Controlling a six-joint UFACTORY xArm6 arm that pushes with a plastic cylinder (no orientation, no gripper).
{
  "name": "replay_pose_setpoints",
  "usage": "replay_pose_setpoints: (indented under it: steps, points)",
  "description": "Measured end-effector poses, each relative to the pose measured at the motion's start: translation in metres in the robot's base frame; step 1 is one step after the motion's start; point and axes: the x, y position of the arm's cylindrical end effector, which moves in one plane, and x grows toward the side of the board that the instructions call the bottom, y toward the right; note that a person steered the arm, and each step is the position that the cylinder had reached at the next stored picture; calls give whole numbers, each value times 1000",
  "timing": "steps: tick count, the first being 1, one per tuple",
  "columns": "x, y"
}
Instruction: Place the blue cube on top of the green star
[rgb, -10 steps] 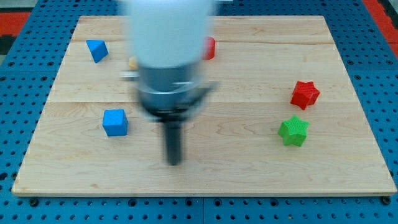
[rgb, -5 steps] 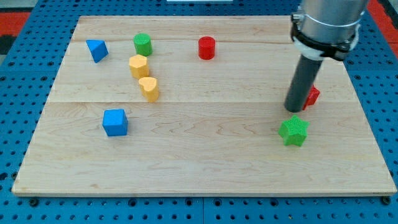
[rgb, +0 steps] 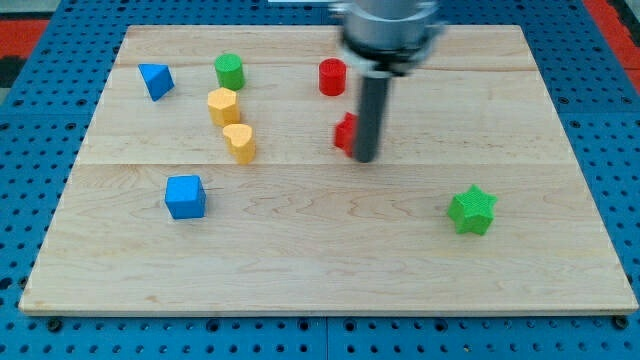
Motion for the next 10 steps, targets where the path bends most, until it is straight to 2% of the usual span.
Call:
replay_pose_setpoints:
  steps: [1,2,3,4,5,6,7,9,10]
  points:
    - [19,-9]
    - [91,-66]
    - [134,-138]
    - [154,-160]
    - [146,-201]
    - [109,-240]
    - [83,-234]
    - [62,-145]
    - [38,-103]
